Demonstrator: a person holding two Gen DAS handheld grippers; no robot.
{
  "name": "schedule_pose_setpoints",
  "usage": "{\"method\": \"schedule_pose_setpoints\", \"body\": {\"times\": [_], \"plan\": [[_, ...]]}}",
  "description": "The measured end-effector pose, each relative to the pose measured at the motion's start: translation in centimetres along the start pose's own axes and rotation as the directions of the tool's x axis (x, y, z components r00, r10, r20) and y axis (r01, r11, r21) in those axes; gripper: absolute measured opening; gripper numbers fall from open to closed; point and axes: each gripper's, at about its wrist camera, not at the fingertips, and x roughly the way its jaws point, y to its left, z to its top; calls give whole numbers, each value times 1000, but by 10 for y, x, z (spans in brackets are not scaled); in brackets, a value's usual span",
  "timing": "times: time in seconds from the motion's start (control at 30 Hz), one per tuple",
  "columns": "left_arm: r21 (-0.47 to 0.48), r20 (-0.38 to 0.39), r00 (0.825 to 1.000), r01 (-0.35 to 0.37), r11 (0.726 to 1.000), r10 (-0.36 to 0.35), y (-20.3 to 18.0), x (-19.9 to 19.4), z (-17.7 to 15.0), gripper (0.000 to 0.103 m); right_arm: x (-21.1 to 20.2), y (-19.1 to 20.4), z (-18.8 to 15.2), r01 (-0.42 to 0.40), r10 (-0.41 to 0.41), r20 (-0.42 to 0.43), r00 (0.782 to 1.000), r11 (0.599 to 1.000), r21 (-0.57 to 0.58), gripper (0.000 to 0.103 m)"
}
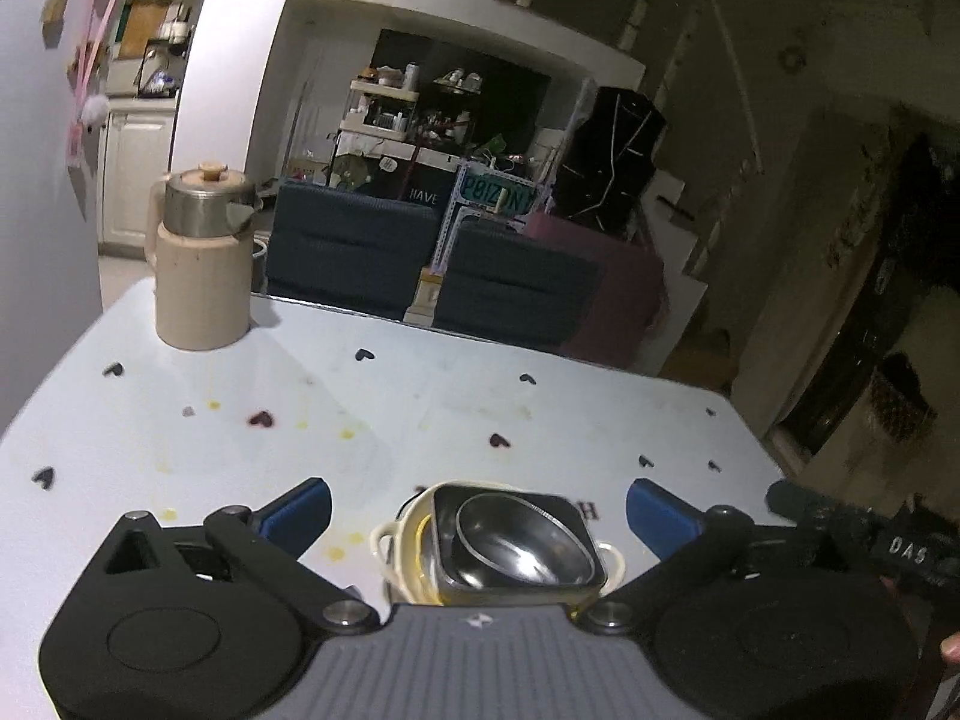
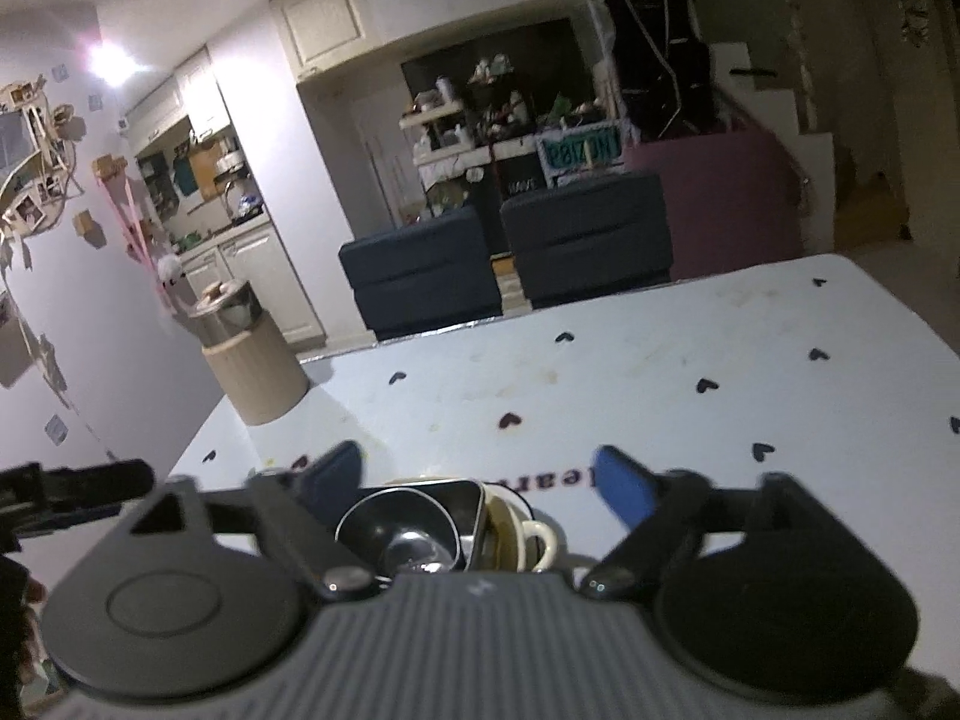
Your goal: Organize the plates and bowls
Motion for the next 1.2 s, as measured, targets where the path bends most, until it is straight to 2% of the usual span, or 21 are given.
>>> {"method": "schedule_pose_setpoints", "body": {"times": [0.1, 0.2, 0.4, 0.57, 0.8, 0.93, 1.2], "plan": [[39, 30, 999, -31, 999, 30, -6, -11, -6, 103, -11, 2, -7, 19, -18, 45, 999, 1000, -14, 103], [67, 43, 999, -20, 998, 17, -8, -19, -14, 103, -21, 3, -16, 29, -27, 72, 997, 999, -28, 103], [119, 77, 996, -60, 991, 51, -15, -27, -35, 103, -34, 8, -36, 81, -72, 123, 990, 994, -68, 103], [169, 83, 989, -133, 977, 120, -21, -28, -51, 103, -43, 8, -50, 96, -84, 144, 986, 992, -77, 103], [185, 109, 981, -177, 967, 159, -21, -34, -71, 103, -47, 14, -66, 155, -129, 166, 978, 976, -151, 103], [170, 91, 984, -164, 972, 150, -17, -31, -78, 103, -48, 14, -74, 173, -144, 166, 976, 968, -181, 103], [225, 66, 986, -166, 960, 155, -22, -26, -98, 103, -53, 10, -80, 194, -161, 172, 972, 961, -199, 103]]}}
